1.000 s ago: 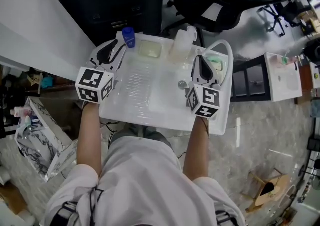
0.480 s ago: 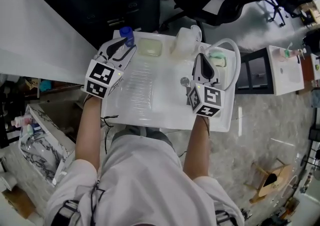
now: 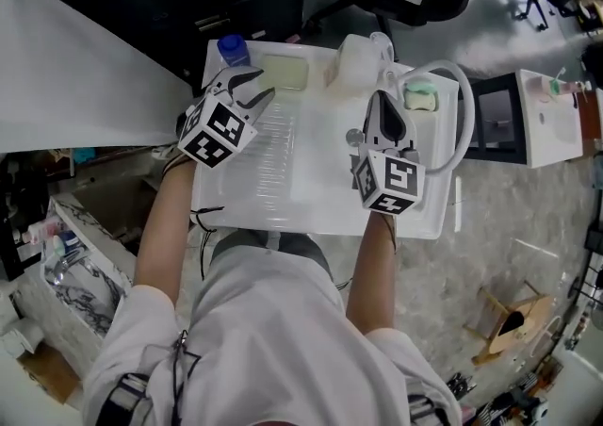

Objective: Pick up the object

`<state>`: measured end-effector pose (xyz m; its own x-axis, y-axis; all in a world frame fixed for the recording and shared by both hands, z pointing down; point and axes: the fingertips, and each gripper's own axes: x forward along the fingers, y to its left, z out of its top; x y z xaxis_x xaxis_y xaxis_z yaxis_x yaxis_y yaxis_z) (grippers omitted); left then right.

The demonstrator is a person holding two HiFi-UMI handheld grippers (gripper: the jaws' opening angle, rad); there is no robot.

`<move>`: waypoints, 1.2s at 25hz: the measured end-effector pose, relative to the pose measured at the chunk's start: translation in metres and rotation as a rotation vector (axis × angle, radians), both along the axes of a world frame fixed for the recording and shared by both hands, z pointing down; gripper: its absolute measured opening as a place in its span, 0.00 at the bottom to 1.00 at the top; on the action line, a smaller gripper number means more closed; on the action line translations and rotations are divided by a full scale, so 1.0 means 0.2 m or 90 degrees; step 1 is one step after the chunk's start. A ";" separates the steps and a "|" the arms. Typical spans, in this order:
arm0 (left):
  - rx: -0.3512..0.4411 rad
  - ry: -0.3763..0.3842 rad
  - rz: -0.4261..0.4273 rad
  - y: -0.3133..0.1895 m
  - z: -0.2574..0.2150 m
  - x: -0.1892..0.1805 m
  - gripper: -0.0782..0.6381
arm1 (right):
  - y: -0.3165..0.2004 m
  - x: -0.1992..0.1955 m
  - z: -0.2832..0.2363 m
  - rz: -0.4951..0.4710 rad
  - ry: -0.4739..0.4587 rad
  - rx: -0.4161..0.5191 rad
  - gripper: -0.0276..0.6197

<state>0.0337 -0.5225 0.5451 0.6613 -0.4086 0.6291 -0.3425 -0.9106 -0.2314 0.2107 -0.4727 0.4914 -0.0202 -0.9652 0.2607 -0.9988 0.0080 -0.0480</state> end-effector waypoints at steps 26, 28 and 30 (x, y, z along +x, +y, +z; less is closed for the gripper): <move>0.026 -0.287 0.188 -0.08 0.84 0.19 0.31 | -0.07 0.04 0.38 0.016 -0.033 -0.067 0.06; 0.038 -0.307 0.200 -0.08 0.87 0.18 0.31 | -0.07 0.04 0.40 0.015 -0.034 -0.071 0.06; 0.057 -0.330 0.214 -0.08 0.89 0.17 0.25 | -0.07 0.03 0.41 0.010 -0.031 -0.074 0.06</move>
